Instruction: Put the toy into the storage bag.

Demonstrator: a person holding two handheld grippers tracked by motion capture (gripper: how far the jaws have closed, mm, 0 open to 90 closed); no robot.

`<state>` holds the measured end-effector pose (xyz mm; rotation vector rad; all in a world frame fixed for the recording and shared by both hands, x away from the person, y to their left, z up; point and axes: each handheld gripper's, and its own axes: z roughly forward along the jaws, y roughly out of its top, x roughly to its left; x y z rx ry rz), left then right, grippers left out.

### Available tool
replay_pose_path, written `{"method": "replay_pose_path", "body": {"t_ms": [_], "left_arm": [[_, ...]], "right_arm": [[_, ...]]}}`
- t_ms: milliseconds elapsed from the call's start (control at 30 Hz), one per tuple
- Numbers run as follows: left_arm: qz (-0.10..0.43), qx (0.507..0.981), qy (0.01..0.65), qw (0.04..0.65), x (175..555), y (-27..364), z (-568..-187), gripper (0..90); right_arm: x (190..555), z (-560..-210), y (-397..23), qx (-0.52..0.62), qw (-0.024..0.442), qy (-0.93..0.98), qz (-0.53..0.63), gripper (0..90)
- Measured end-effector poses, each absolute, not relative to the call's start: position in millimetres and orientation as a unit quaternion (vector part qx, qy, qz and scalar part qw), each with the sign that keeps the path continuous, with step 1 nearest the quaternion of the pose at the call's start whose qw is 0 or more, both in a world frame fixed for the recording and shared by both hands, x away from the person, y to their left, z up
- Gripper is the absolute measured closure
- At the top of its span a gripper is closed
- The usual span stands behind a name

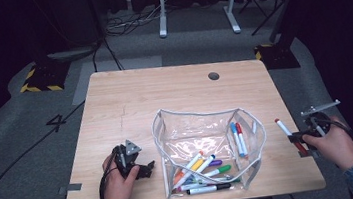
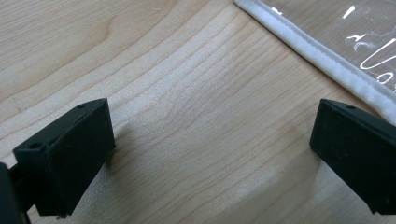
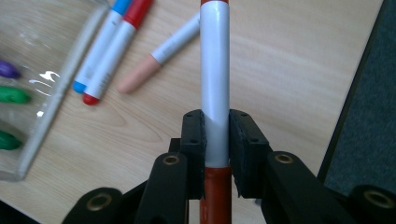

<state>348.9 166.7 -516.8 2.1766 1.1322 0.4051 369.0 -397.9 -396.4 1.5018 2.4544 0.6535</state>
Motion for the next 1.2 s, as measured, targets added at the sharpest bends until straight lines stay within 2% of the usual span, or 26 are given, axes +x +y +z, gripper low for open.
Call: {"method": "replay_pose_path", "body": {"t_ms": [333, 667, 933, 1200], "left_arm": [[0.155, 0.829, 0.430, 0.322, 349, 167, -517, 0.2], [0.157, 0.828, 0.431, 0.323, 349, 166, -517, 0.2], [0.152, 0.829, 0.430, 0.323, 351, 166, -517, 0.0], [0.154, 0.832, 0.426, 0.321, 354, 165, -517, 0.0]], "right_arm": [[387, -333, -360, 0.450, 0.109, 0.849, 0.254, 77.2], [392, -291, -310, 0.387, 0.111, 0.872, 0.278, 77.2], [389, -273, -267, 0.334, 0.103, 0.893, 0.283, 77.2], [378, -271, -219, 0.278, 0.085, 0.917, 0.272, 77.2]]}}
